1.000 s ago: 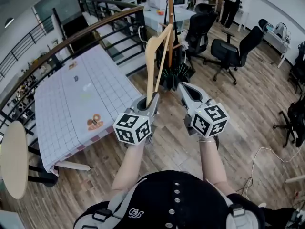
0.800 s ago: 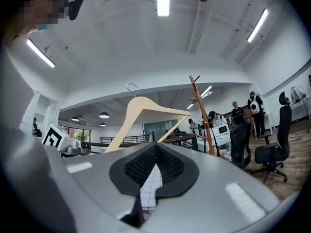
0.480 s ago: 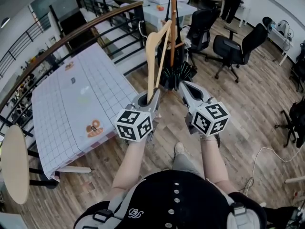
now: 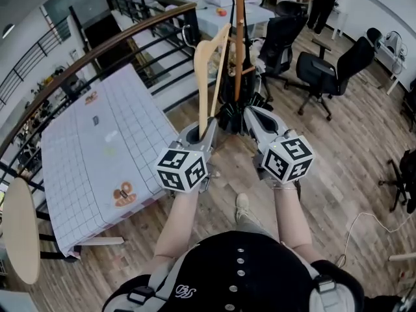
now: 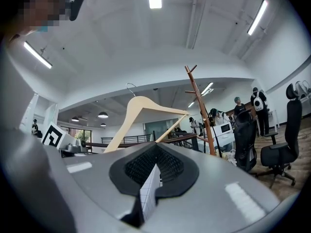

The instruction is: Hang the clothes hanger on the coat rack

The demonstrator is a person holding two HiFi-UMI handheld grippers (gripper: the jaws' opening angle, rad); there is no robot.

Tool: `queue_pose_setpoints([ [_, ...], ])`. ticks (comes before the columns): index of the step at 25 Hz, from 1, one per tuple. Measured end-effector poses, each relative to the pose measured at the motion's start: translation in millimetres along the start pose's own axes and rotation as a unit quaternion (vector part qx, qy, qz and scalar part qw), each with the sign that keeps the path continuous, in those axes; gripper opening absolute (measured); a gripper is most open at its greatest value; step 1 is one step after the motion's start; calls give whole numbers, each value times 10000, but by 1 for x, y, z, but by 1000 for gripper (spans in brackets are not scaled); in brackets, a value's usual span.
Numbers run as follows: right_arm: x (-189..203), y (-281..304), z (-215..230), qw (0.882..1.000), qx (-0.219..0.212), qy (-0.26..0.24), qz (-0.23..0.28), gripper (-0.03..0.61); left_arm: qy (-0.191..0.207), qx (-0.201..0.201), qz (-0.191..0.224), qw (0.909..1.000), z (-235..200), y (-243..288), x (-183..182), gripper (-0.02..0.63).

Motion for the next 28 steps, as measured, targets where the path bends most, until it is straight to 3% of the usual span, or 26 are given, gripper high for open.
queue_pose_setpoints([
  [12,-3,116,96,9997,-221,-81,-39,0,25,-190,165,9997,-84,115,-16,0],
  [28,-27,183,178,9982,-564,-186,100,0,142,-483,344,9981,-129,214,-40,0],
])
Point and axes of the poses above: the fingertips, and each gripper's own axes: y forward along the fingers, z to its right, x out of its underside, the point moved 1 cm from there along -y, backward along the fingers, and after that the axes turned 2 degrees about -z, right-handed, at the moved point
